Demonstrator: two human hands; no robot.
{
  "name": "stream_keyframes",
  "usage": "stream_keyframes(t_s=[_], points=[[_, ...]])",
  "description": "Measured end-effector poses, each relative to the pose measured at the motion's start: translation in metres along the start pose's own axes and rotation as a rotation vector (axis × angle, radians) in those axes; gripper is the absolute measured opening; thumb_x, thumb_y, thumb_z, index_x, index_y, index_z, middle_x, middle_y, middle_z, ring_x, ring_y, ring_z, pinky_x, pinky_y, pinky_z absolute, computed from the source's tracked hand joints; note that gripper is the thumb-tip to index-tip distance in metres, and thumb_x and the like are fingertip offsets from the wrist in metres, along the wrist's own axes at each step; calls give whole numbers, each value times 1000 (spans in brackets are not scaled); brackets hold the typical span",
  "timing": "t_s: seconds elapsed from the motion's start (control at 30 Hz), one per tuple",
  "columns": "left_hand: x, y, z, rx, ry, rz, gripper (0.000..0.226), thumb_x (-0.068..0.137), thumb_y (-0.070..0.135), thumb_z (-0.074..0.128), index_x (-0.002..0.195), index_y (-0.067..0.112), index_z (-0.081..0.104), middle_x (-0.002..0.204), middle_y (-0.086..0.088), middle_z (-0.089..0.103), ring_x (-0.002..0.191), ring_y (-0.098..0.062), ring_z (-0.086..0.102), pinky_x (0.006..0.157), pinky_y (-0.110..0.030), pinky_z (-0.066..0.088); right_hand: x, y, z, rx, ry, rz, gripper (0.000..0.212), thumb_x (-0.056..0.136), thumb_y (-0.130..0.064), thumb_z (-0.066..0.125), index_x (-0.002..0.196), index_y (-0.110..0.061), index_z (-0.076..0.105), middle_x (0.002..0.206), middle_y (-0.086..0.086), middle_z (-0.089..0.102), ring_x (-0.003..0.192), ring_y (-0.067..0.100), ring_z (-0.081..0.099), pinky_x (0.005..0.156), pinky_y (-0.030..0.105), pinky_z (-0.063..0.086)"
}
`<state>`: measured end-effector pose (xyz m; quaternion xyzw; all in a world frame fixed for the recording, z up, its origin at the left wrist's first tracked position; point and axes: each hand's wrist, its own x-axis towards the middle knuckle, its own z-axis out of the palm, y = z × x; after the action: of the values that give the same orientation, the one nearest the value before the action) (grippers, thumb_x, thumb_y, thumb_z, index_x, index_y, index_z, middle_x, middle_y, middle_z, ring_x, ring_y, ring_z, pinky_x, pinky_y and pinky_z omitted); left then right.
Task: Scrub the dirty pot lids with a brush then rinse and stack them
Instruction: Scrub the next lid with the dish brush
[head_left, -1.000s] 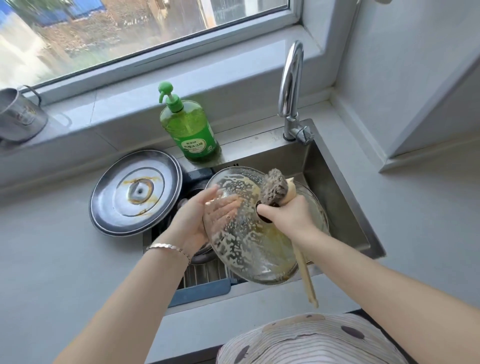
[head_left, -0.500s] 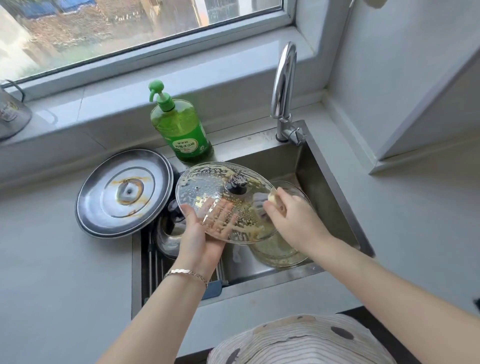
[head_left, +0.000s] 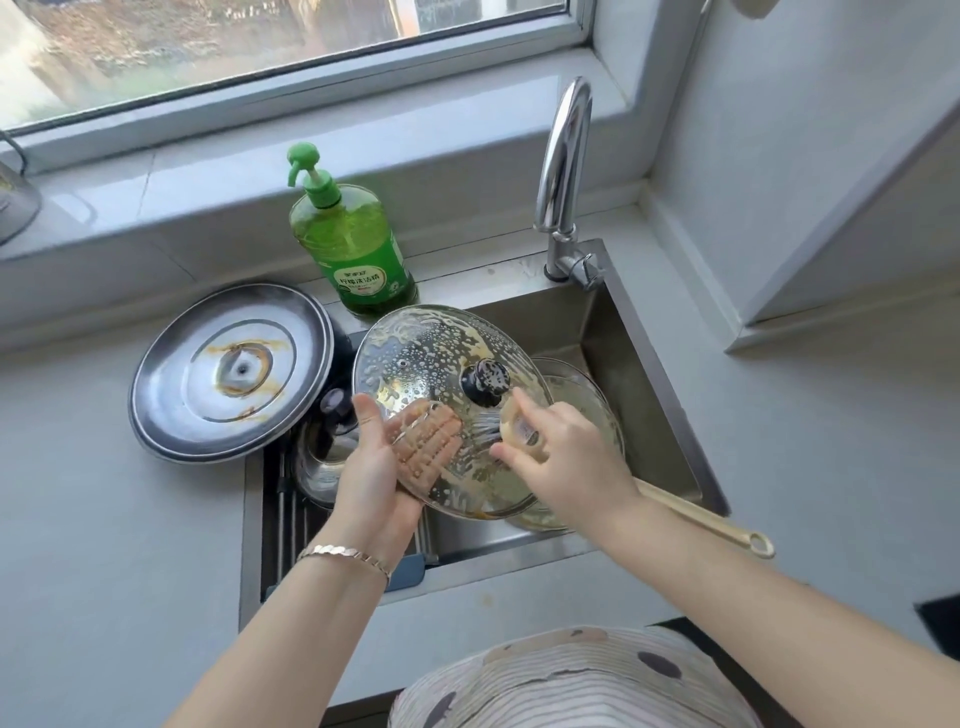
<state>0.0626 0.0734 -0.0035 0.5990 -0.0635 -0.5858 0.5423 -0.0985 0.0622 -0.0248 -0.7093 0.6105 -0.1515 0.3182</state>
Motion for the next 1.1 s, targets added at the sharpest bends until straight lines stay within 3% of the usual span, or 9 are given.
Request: stream_keyframes(t_s=[0.1, 0.33, 0.4, 0.5, 0.63, 0.7, 0.83, 1.0, 1.1], points=[[-3, -2, 2, -11, -4, -13, 58, 92, 53, 35, 97, 2, 61, 83, -15, 73, 79, -24, 72, 72, -36, 55, 19, 17, -6, 16, 38, 231, 64, 91, -49, 50, 146, -22, 31, 120, 10, 55, 108, 26, 54, 79, 31, 43], [-3, -5, 6, -25, 23, -33, 56, 95, 52, 33, 96, 2, 58, 94, -19, 68, 91, -28, 66, 81, -38, 53, -5, -10, 1, -160, 17, -75, 53, 100, -40, 26, 150, -23, 17, 120, 8, 48, 102, 26, 55, 73, 30, 35], [-3, -3, 5, -41, 31, -42, 56, 95, 51, 33, 95, 2, 58, 95, -20, 68, 92, -29, 66, 83, -39, 52, 5, 7, 0, -52, -88, 4, 53, 100, -40, 31, 149, -22, 21, 121, 7, 49, 103, 24, 52, 77, 29, 36], [-4, -1, 7, -44, 27, -33, 57, 94, 52, 35, 96, 1, 59, 96, -20, 68, 93, -29, 67, 84, -39, 52, 21, 35, -12, 133, 19, 236, 53, 97, -42, 42, 144, -18, 37, 124, 9, 58, 104, 20, 55, 83, 29, 42], [-3, 2, 15, 24, 27, 29, 56, 92, 55, 35, 98, 5, 60, 98, -16, 69, 93, -25, 67, 84, -37, 53, -9, 4, 2, 288, 93, -25, 50, 90, -39, 58, 136, -27, 43, 90, 3, 66, 65, 7, 52, 64, 28, 46], [-1, 5, 13, -21, 45, 18, 57, 93, 56, 31, 99, 6, 59, 96, -14, 69, 90, -24, 67, 86, -38, 52, -20, 1, 8, 278, 68, -154, 50, 85, -37, 65, 132, -25, 52, 92, 2, 67, 65, 9, 53, 66, 31, 50], [-3, 9, 9, -121, 77, 14, 57, 94, 57, 30, 99, 7, 58, 89, -12, 69, 82, -21, 69, 84, -36, 53, 3, 26, -7, 318, 139, 236, 47, 85, -44, 62, 129, -30, 54, 90, 2, 70, 78, 15, 58, 74, 29, 48], [-3, 8, 7, -165, 119, -44, 68, 89, 64, 31, 113, 6, 57, 112, -18, 65, 109, -31, 61, 104, -49, 40, -27, -15, 9, 277, 71, -313, 53, 80, -47, 59, 126, -21, 60, 83, -8, 66, 62, 7, 47, 59, 28, 51], [-7, 9, 5, -190, 148, -50, 64, 90, 62, 33, 106, 6, 58, 104, -16, 67, 101, -28, 64, 104, -46, 42, 1, 9, -8, 249, 171, 3, 47, 84, -40, 64, 128, -26, 57, 62, -6, 57, 54, 7, 47, 61, 29, 47]])
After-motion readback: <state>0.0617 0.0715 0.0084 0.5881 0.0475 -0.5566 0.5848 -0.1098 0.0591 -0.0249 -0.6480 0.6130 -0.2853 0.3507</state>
